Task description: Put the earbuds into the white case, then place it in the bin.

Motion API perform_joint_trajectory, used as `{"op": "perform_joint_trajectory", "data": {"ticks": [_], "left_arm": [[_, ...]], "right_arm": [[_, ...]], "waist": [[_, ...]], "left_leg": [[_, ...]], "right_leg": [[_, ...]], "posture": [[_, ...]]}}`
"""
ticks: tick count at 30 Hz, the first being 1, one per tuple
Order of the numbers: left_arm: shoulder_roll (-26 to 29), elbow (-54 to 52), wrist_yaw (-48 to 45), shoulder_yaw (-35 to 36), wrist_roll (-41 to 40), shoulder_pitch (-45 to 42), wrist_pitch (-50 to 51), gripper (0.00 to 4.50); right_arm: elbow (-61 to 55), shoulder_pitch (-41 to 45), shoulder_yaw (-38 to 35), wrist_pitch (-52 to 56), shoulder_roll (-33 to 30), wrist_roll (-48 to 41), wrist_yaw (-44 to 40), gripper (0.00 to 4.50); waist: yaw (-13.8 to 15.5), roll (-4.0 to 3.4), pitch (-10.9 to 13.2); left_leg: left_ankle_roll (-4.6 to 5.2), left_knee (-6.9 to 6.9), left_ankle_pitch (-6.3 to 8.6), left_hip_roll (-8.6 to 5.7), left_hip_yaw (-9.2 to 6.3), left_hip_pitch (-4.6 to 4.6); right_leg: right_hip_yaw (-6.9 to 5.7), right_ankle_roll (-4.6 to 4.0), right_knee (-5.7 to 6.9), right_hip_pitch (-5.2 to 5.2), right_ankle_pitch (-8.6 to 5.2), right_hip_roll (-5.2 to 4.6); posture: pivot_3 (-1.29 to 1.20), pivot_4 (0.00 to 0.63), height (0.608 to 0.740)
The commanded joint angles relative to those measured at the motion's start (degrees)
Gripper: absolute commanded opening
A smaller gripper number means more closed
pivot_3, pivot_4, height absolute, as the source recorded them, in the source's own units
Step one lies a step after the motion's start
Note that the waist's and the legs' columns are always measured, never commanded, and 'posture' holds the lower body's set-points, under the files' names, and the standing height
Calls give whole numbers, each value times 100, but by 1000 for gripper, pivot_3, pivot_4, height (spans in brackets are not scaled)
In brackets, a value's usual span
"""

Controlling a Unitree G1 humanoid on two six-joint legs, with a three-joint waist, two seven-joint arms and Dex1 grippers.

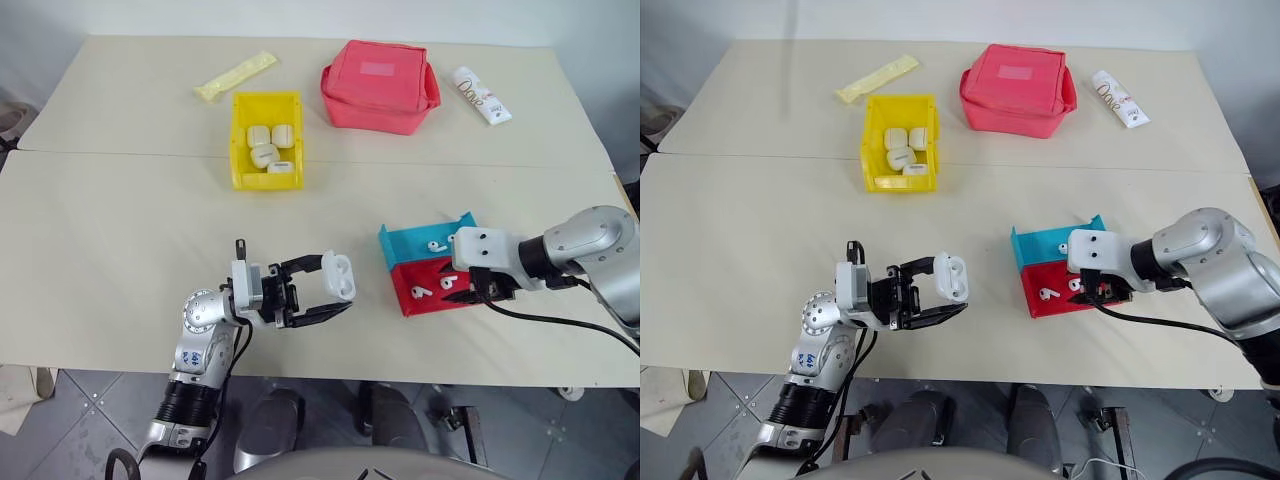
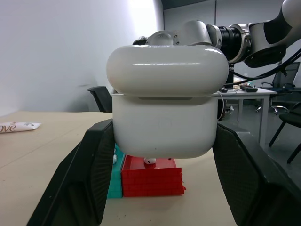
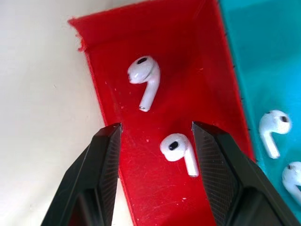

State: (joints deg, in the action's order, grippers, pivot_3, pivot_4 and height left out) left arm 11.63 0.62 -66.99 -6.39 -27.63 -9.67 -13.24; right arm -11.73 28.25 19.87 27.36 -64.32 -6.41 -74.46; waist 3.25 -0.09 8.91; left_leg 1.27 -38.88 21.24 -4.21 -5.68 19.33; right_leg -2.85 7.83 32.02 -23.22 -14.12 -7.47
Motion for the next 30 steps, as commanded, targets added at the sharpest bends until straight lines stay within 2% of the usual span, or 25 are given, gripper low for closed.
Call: {"op": "perform_joint_trajectory", "data": {"ticks": [1,18,21,23,30], "left_arm": [[10,-338,87,-60,-25,82,-51,2757],[70,-554,331,-133,-10,220,-32,2757],[77,-574,360,-135,-4,231,-35,2757],[78,-576,385,-138,2,229,-41,2757],[82,-583,432,-144,11,229,-57,2757]], "right_arm": [[111,135,9,-245,50,246,-134,2427],[610,380,111,-652,449,832,-489,2427],[675,397,134,-688,464,883,-527,1824],[704,402,136,-732,471,908,-553,1171],[880,459,148,-889,538,1021,-584,1171]], "waist": [[-16,0,0],[-36,-2,-1],[-35,-2,-1],[-37,-2,-2],[-37,-3,-2]], "left_leg": [[0,0,0,0,0,0],[-4,2,0,0,0,0],[-5,2,1,0,0,0],[-5,2,0,0,0,0],[-5,2,1,0,0,-1]], "right_leg": [[0,0,0,0,0,0],[2,0,0,-3,0,1],[1,-1,1,-3,0,1],[2,-1,0,-2,0,1],[2,-1,1,-2,0,1]], "posture": [[0,150,740],[0,150,740],[0,150,740],[0,150,740],[0,150,740]]}}
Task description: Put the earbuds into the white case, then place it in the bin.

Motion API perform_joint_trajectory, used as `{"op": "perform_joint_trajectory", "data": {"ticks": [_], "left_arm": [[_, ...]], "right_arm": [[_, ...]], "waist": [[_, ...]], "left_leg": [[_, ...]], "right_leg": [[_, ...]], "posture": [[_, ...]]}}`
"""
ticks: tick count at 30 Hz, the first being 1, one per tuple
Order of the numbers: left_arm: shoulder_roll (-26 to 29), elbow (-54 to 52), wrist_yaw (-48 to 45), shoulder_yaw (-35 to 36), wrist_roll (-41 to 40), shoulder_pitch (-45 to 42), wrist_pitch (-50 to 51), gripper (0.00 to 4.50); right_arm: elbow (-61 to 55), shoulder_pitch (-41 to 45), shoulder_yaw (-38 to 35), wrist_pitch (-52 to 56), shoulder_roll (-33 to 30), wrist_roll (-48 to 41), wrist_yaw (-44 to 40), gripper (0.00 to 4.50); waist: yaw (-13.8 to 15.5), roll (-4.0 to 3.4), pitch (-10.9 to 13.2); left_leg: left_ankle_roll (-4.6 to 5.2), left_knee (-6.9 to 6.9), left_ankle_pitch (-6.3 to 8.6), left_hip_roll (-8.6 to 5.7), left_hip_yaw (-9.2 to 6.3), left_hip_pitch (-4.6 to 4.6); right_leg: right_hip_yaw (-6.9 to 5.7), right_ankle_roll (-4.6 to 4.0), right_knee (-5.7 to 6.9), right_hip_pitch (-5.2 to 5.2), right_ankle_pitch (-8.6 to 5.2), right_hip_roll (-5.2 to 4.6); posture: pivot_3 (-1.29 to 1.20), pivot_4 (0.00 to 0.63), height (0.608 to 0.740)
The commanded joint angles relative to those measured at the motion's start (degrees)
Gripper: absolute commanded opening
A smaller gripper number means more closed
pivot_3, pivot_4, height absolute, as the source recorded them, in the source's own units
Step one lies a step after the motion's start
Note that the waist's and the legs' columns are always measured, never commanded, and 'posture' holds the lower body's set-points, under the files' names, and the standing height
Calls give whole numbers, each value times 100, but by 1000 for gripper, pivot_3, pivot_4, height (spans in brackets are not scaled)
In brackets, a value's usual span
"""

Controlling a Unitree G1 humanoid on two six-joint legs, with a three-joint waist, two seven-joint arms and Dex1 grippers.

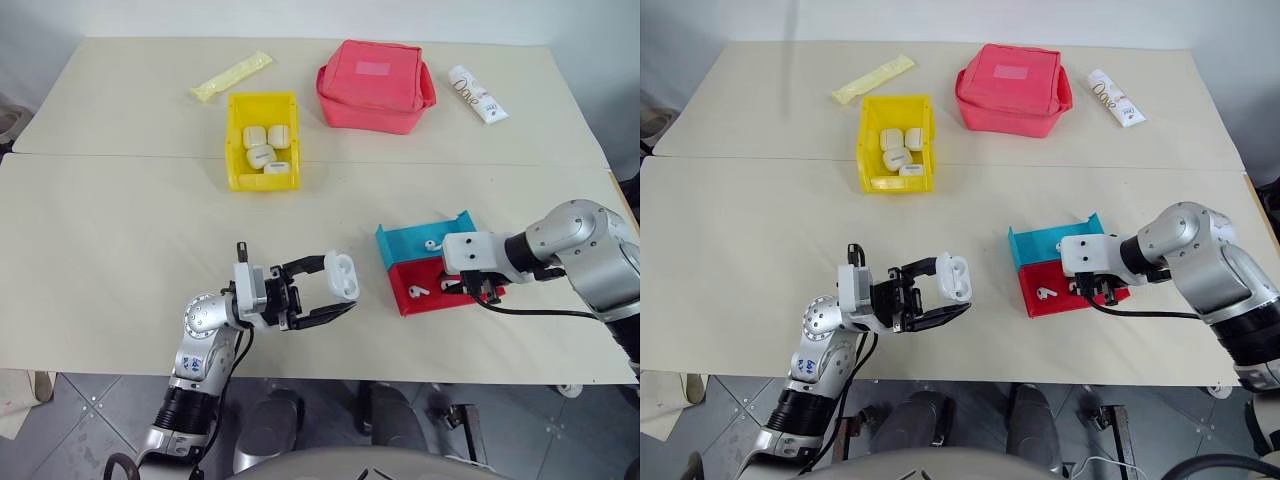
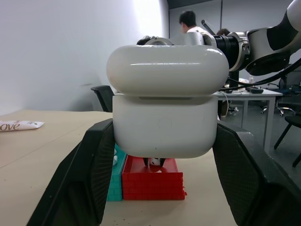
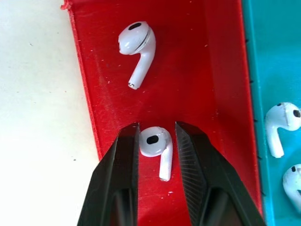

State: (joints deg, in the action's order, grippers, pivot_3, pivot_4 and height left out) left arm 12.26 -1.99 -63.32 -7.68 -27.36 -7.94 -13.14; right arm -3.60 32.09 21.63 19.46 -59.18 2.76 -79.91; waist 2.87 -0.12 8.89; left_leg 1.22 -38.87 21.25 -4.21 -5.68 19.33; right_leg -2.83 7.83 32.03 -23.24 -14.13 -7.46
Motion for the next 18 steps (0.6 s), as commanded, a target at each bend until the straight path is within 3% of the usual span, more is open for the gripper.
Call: {"op": "perform_joint_trajectory", "data": {"ticks": [1,11,12,14,18], "left_arm": [[20,-322,71,-16,-15,57,-70,2757],[34,-335,112,-8,-2,71,-90,2757],[32,-333,116,-10,-1,69,-92,2757],[28,-322,120,-12,3,62,-96,2757],[17,-282,114,-14,5,38,-104,2757]], "right_arm": [[88,81,-26,-116,32,121,-46,1171],[199,56,14,-209,1,272,-153,1171],[198,54,19,-182,3,283,-155,795],[203,53,21,-159,14,302,-164,458],[176,57,-25,-93,56,297,-134,458]], "waist": [[1,0,0],[3,1,-1],[3,1,-1],[2,3,-3],[4,5,-4]], "left_leg": [[0,0,0,0,0,0],[0,0,0,0,0,-1],[0,0,0,0,0,-1],[0,0,0,0,0,-2],[-1,0,1,0,0,-2]], "right_leg": [[0,0,0,0,0,0],[0,0,0,2,0,0],[0,0,0,2,0,0],[0,0,0,2,0,0],[0,0,0,4,0,0]], "posture": [[0,150,740],[0,150,740],[0,150,740],[0,150,740],[0,150,740]]}}
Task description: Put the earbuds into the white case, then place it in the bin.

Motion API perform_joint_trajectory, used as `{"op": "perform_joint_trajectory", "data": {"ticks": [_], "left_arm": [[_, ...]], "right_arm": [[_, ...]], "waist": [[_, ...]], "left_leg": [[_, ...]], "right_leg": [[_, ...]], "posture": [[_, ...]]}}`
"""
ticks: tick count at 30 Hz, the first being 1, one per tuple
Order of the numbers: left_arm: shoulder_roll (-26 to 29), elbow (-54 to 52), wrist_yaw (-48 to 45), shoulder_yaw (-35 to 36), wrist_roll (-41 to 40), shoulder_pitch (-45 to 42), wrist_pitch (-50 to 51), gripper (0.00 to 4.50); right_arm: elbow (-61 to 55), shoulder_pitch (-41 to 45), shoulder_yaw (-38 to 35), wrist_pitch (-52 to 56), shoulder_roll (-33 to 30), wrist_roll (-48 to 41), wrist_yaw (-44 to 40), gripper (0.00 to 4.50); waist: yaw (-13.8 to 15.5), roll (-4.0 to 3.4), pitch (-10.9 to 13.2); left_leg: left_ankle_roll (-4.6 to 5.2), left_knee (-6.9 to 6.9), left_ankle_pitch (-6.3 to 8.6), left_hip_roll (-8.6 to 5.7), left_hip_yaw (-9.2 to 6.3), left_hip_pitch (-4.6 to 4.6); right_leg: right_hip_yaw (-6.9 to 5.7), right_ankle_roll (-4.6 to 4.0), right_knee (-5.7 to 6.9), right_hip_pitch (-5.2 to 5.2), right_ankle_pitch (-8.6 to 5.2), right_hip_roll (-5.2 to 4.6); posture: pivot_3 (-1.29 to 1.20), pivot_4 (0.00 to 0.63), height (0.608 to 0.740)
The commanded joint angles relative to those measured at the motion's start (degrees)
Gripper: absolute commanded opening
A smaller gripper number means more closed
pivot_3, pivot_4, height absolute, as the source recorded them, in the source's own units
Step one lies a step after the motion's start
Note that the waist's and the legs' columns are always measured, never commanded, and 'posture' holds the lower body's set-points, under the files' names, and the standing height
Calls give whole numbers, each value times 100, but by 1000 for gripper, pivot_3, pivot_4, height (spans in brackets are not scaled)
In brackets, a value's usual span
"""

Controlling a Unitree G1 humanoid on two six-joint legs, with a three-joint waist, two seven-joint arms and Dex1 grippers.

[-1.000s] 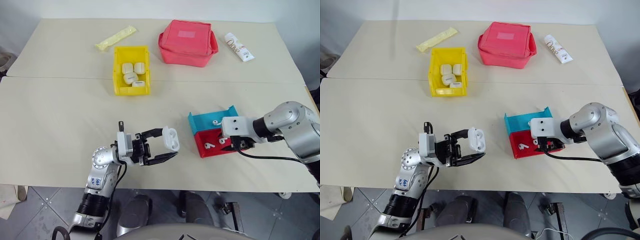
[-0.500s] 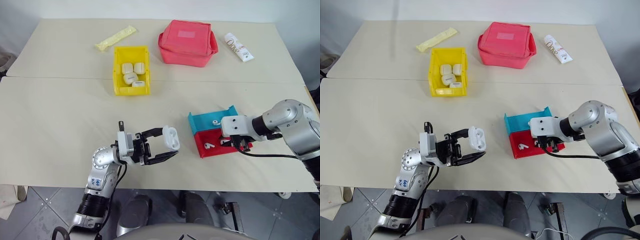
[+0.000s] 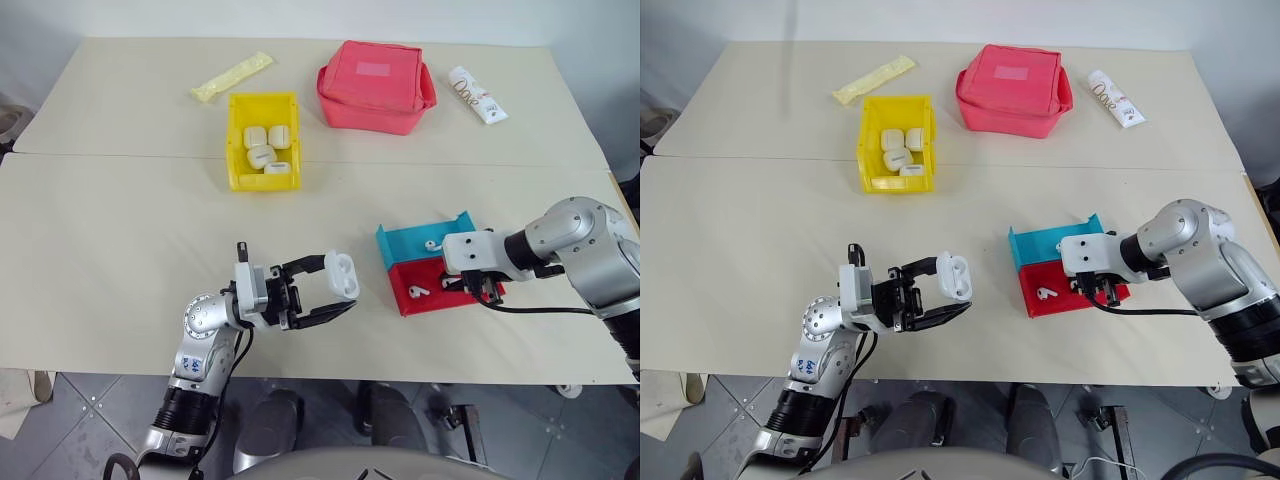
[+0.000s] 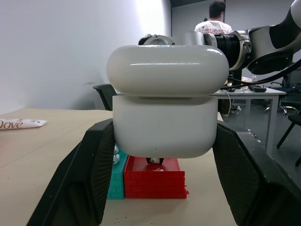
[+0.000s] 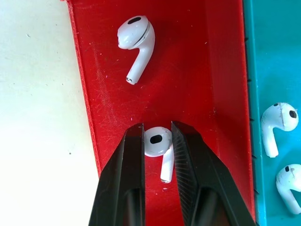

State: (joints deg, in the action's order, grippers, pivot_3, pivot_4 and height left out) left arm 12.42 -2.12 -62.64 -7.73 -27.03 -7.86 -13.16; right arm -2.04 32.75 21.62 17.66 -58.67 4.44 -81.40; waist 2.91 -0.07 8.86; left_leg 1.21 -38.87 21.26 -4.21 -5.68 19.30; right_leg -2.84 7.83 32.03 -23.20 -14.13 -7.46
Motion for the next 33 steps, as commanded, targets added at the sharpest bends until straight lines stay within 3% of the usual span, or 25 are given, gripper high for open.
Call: {"op": "perform_joint_trajectory", "data": {"ticks": [1,4,10,14,16,19,25,33], "left_arm": [[-5,-251,40,-10,-27,18,-108,2757],[-48,-169,24,-31,-15,-43,-131,2757],[-289,354,-225,-60,-147,-425,-146,2757],[-400,726,-511,-24,-263,-721,-119,2757],[-466,912,-710,-16,-383,-922,-14,2757],[-511,1195,-1077,-13,-496,-1196,48,2757],[-630,1563,-1470,40,-550,-1662,188,2757],[-773,1643,-1526,187,-597,-2012,372,2757]], "right_arm": [[2,-2,-52,110,21,107,32,458],[-195,-32,-355,293,47,-138,157,458],[-2220,-1057,-2688,1940,514,-2906,357,458],[-2815,-1509,-3371,2282,745,-3774,712,458],[-3018,-1492,-3681,2410,1298,-4496,1259,458],[-3100,-1377,-3729,2410,1981,-5068,1863,458],[-2899,-1265,-3179,2089,2629,-5070,2389,458],[-2489,-1323,-2657,1495,2956,-4755,2467,458]], "waist": [[0,0,0],[-2,0,0],[64,-10,4],[88,-6,1],[92,-3,1],[86,-5,2],[22,-3,1],[-18,-3,0]], "left_leg": [[0,0,0,0,0,0],[0,0,0,0,0,0],[-3,-1,-1,4,-7,18],[-1,-7,0,0,-6,12],[2,-8,1,0,-4,8],[1,-4,1,3,-5,7],[5,-2,-2,-1,-5,11],[8,2,-4,-3,-5,9]], "right_leg": [[0,0,0,0,0,0],[0,0,0,0,0,0],[-1,1,-1,-13,1,0],[-5,5,-5,1,5,-3],[-3,5,-5,6,6,-3],[-2,4,-4,1,5,-1],[-2,4,-1,-5,5,-1],[0,4,6,-7,6,3]], "posture": [[0,150,740],[0,150,740],[0,150,740],[0,150,740],[0,150,740],[0,150,740],[0,150,740],[0,150,740]]}}
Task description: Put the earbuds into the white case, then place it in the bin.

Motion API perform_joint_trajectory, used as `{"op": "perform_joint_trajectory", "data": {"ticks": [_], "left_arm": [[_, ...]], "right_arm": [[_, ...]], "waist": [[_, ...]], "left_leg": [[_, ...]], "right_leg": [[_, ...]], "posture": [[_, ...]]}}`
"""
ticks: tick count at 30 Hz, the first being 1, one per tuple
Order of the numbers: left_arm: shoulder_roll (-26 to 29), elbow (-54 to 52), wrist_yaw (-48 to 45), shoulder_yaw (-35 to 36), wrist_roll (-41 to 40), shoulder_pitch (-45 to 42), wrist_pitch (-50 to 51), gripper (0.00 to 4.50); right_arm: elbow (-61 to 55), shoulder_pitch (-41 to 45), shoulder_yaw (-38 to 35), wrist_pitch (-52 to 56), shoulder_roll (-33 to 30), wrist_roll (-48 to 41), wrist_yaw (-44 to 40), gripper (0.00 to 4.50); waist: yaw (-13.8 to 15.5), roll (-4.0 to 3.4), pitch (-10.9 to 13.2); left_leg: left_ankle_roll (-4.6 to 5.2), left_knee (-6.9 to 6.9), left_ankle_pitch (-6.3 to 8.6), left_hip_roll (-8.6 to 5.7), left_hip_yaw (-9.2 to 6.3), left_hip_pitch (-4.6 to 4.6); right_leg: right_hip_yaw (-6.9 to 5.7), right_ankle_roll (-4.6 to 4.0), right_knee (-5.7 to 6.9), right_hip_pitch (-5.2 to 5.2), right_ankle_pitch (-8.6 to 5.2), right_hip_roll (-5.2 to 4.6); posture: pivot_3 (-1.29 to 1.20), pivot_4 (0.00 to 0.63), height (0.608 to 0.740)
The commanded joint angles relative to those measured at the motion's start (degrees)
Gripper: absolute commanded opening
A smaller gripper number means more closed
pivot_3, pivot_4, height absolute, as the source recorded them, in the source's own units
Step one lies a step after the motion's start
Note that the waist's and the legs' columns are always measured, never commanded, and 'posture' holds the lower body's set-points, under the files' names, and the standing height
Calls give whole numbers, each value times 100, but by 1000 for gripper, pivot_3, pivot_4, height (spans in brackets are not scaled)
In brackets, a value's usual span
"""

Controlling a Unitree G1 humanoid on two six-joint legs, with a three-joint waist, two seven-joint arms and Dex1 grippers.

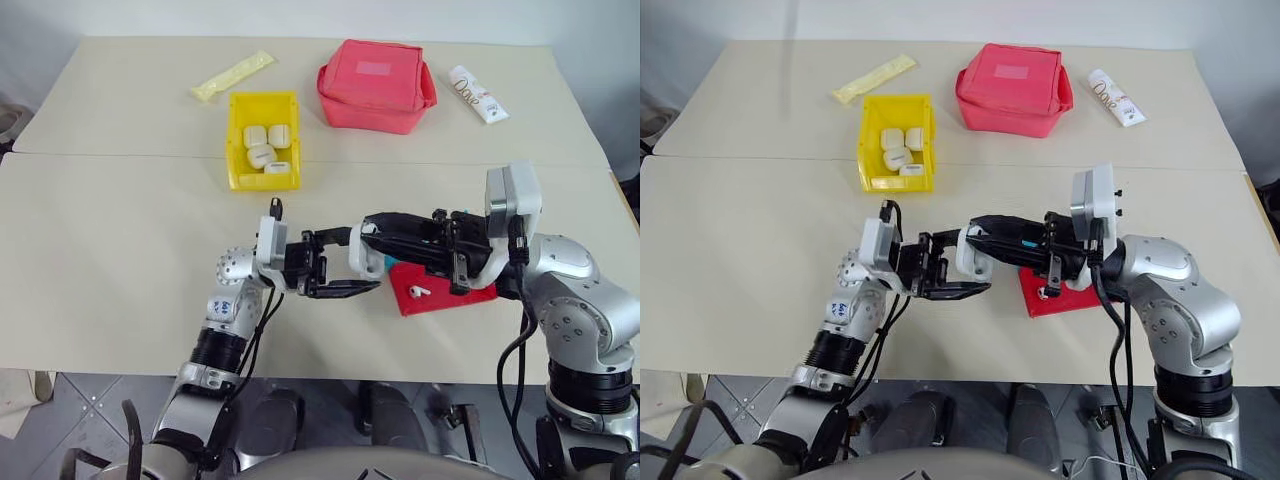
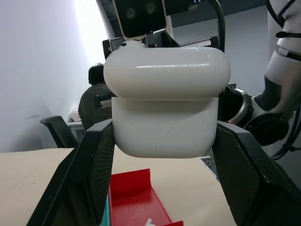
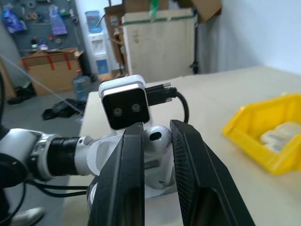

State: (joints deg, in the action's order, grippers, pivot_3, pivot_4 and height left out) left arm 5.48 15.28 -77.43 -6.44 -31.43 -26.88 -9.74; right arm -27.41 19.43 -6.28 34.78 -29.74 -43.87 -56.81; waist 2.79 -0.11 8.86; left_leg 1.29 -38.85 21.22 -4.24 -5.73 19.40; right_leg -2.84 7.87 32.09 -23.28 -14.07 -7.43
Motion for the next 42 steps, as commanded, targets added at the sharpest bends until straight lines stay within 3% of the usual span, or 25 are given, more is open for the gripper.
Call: {"op": "perform_joint_trajectory", "data": {"ticks": [1,22,39,40,42], "left_arm": [[-81,-98,-72,70,-159,-110,38,2757],[-102,-252,-98,231,-185,-40,59,2757],[20,-115,-322,304,-175,-216,127,2757],[25,-74,-333,309,-152,-238,104,2757],[23,0,-357,326,-124,-276,79,2757]], "right_arm": [[106,15,173,-276,81,106,24,458],[509,-560,294,-894,78,35,59,458],[397,-587,462,-617,-559,28,-35,458],[365,-552,443,-567,-584,-16,4,1171],[316,-499,412,-517,-617,-54,48,1757]], "waist": [[-10,0,0],[-8,0,0],[3,0,0],[5,0,0],[3,0,0]], "left_leg": [[0,0,0,0,0,0],[-1,0,-1,0,0,1],[-1,0,-1,-1,0,2],[-1,0,0,1,0,2],[-1,1,-1,1,0,2]], "right_leg": [[0,0,0,-1,0,0],[2,-1,-2,-3,0,-1],[2,-1,-6,-3,-1,-2],[2,-1,-7,-2,-1,-2],[2,-1,-7,-3,-1,-2]], "posture": [[0,150,740],[0,150,740],[0,150,740],[0,150,740],[0,150,740]]}}
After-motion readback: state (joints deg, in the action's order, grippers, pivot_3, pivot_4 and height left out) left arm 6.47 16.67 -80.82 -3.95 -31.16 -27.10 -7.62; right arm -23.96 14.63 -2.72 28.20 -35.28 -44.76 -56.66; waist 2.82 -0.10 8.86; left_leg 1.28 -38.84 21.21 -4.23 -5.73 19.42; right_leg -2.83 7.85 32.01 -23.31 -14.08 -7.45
